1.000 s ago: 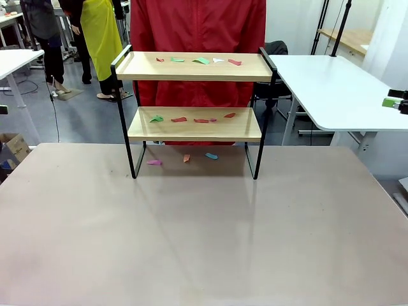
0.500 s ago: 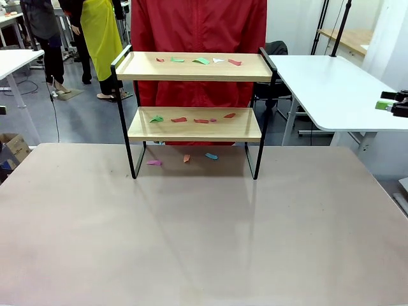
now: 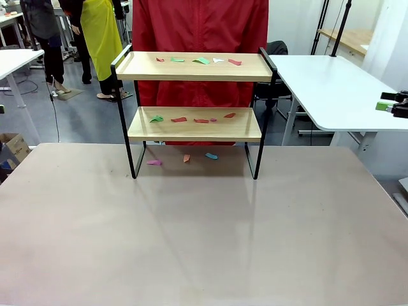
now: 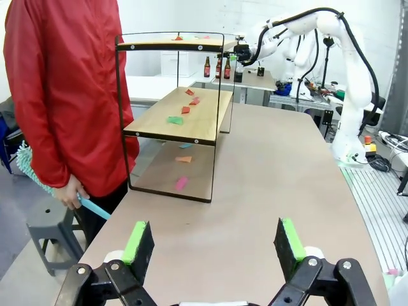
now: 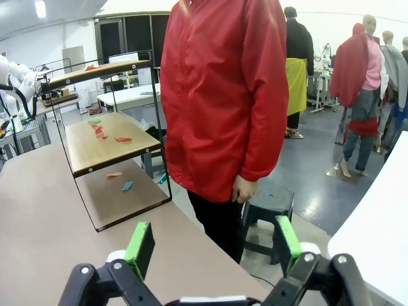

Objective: Clean the shelf.
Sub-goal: Pick up the Duster handed by the human.

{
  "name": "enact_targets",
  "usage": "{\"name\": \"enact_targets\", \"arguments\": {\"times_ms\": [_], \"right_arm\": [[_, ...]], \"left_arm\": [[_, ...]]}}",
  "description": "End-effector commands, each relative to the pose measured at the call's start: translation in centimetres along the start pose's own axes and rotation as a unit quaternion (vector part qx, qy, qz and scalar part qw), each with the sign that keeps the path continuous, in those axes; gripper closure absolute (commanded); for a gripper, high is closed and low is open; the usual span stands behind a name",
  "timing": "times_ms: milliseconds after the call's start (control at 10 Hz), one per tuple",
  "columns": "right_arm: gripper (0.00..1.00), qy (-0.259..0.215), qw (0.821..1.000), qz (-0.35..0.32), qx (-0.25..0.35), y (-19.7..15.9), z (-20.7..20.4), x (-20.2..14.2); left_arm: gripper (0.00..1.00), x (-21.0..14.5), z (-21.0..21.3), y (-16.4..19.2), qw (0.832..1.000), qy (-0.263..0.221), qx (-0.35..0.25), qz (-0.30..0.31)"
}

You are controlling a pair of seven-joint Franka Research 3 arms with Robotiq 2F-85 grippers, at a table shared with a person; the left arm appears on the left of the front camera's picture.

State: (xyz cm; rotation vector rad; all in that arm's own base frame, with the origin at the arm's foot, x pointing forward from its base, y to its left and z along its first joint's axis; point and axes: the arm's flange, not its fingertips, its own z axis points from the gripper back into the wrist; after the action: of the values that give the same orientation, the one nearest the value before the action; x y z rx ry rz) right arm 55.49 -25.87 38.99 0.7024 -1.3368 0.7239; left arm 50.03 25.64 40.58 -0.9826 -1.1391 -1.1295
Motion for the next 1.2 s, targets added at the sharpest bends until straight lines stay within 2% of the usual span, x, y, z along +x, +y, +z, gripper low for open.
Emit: {"name": "enact_targets", "arguments": {"times_ms": [0,1100], "right_arm": [[0.00,-0.001,1.000,-0.001,0.000,0.09,-0.06,-0.01],[0.00,-0.001,1.000,-0.001,0.000,0.09,-0.06,-0.01]], "left_arm": [[0.00,0.02,-0.01,-0.04,1.000,0.003,-0.002,0.000],[0.00,0.02,-0.01,-0.04,1.000,0.003,-0.002,0.000]]}}
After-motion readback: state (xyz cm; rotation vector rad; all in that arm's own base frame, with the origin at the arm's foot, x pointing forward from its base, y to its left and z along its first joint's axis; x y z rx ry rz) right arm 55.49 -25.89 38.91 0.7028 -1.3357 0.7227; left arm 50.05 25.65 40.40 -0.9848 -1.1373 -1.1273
